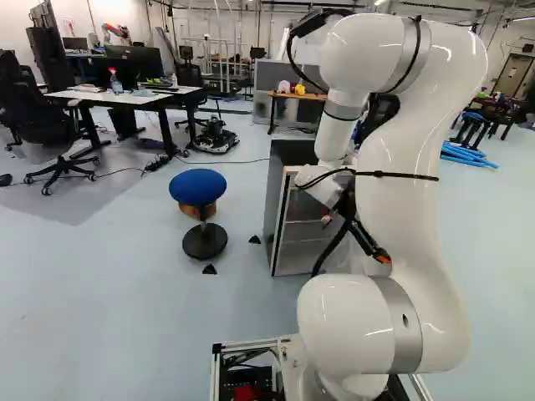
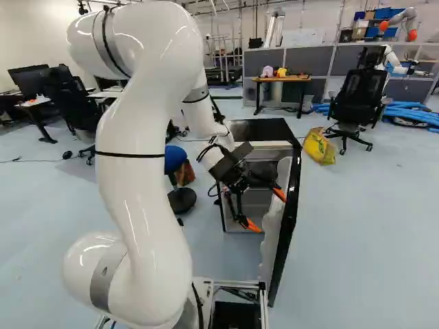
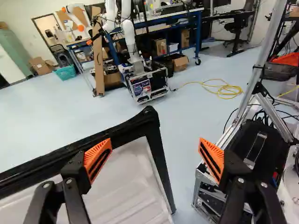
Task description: Grab a drink from the fridge
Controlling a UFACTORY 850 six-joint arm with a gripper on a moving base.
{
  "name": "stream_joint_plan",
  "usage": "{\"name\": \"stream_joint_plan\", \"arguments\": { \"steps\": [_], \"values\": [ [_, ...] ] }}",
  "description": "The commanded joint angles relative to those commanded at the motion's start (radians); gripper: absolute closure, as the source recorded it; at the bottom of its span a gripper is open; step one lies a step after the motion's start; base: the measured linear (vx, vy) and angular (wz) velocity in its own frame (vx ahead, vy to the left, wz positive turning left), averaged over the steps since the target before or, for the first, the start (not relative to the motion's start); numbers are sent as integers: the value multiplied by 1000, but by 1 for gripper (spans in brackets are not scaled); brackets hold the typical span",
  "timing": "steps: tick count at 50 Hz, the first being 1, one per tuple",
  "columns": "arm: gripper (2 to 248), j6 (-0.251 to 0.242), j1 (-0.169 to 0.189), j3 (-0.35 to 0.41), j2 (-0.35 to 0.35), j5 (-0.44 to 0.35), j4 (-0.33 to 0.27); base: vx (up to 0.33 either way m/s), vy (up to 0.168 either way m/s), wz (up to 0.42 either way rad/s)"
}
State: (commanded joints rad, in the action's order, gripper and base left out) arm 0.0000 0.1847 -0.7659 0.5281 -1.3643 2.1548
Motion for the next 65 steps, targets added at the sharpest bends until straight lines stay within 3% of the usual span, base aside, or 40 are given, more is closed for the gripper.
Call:
{"name": "stream_joint_plan", "arguments": {
  "steps": [40, 65],
  "values": [
    [3, 0, 244, -212, 71, 4, 0, 0, 0, 0],
    [3, 0, 353, -341, 126, 108, -49, 0, 0, 0]
  ]
}}
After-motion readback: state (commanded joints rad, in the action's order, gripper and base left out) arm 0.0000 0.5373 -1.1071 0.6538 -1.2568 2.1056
